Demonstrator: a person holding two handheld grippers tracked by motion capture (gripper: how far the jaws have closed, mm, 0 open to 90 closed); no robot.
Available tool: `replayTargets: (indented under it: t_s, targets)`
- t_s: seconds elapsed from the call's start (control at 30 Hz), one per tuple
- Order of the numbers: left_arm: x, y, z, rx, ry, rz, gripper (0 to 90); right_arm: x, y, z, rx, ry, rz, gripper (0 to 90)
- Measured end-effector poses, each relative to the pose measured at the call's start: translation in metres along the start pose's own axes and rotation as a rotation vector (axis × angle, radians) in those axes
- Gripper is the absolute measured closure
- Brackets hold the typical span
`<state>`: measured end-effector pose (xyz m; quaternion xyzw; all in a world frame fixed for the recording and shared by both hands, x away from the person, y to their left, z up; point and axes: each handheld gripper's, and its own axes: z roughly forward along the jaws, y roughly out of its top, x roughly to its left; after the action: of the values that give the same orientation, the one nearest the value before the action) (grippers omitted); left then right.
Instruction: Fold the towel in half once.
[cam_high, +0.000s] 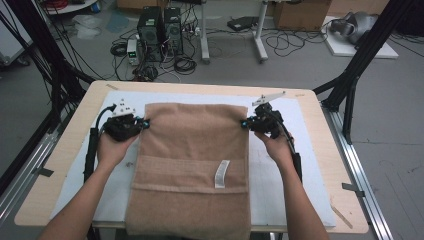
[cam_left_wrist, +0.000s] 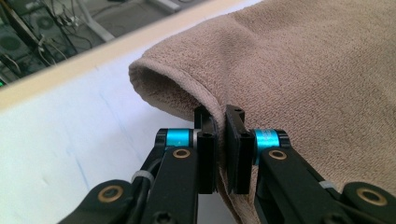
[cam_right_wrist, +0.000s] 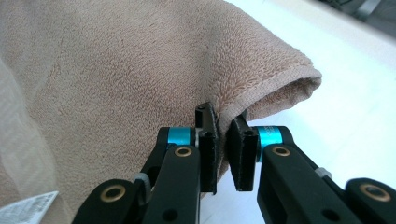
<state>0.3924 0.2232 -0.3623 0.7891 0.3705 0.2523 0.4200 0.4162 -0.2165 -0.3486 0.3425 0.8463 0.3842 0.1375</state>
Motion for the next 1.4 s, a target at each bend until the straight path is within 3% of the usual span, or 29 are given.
replayTargets:
  t_s: [0.2, 0.23, 0.27, 0.3, 0.33, 0.4, 0.6, 0.77, 0.9, 0.97, 1.03, 1.1, 1.2, 1.4]
  targets:
    - [0.019, 0.039, 0.002, -0.034, 0.038, -0.007, 83.9, -0.014, 0.034, -0.007, -0.038, -0.045, -0.002, 83.5]
    - [0.021, 0.039, 0.006, -0.017, 0.032, -0.015, 83.2, -0.016, 0.037, -0.006, -0.038, -0.054, 0.005, 79.7]
    - [0.023, 0.037, 0.01, 0.011, 0.045, -0.019, 79.4, -0.019, 0.038, -0.002, -0.031, -0.069, 0.007, 65.2]
    - [0.024, 0.034, 0.013, 0.039, 0.065, -0.022, 68.8, -0.021, 0.036, 0.002, -0.021, -0.089, 0.025, 53.7]
    - [0.026, 0.03, 0.016, 0.057, 0.054, -0.043, 61.8, -0.025, 0.034, 0.006, -0.012, -0.083, 0.051, 50.9]
    - [0.028, 0.018, 0.016, 0.062, 0.054, -0.047, 57.7, -0.027, 0.027, 0.011, 0.022, -0.065, 0.089, 47.4]
    - [0.022, -0.016, 0.008, 0.068, -0.005, -0.059, 56.0, -0.007, 0.003, 0.012, 0.031, -0.036, 0.021, 45.4]
    - [0.006, -0.035, -0.002, 0.048, -0.057, -0.022, 53.3, 0.013, -0.014, 0.006, 0.003, 0.001, 0.004, 44.0]
    - [-0.003, -0.046, -0.009, 0.041, -0.078, -0.006, 49.4, 0.026, -0.028, 0.004, 0.015, 0.012, -0.029, 37.4]
    - [-0.007, -0.05, -0.013, 0.047, -0.098, -0.002, 47.2, 0.031, -0.036, 0.001, -0.003, 0.022, -0.02, 33.8]
    - [-0.012, -0.053, -0.015, 0.082, -0.121, 0.005, 44.0, 0.035, -0.044, -0.001, -0.018, 0.027, -0.016, 30.0]
    - [-0.017, -0.058, -0.018, 0.068, -0.13, 0.021, 42.9, 0.037, -0.052, -0.003, -0.031, 0.028, -0.01, 30.0]
    - [-0.025, -0.068, -0.021, 0.069, -0.148, 0.028, 43.0, 0.044, -0.064, -0.003, -0.031, 0.009, -0.01, 30.6]
    - [-0.04, -0.085, -0.021, 0.073, -0.172, 0.049, 44.9, 0.055, -0.084, 0.012, 0.013, 0.031, -0.024, 35.2]
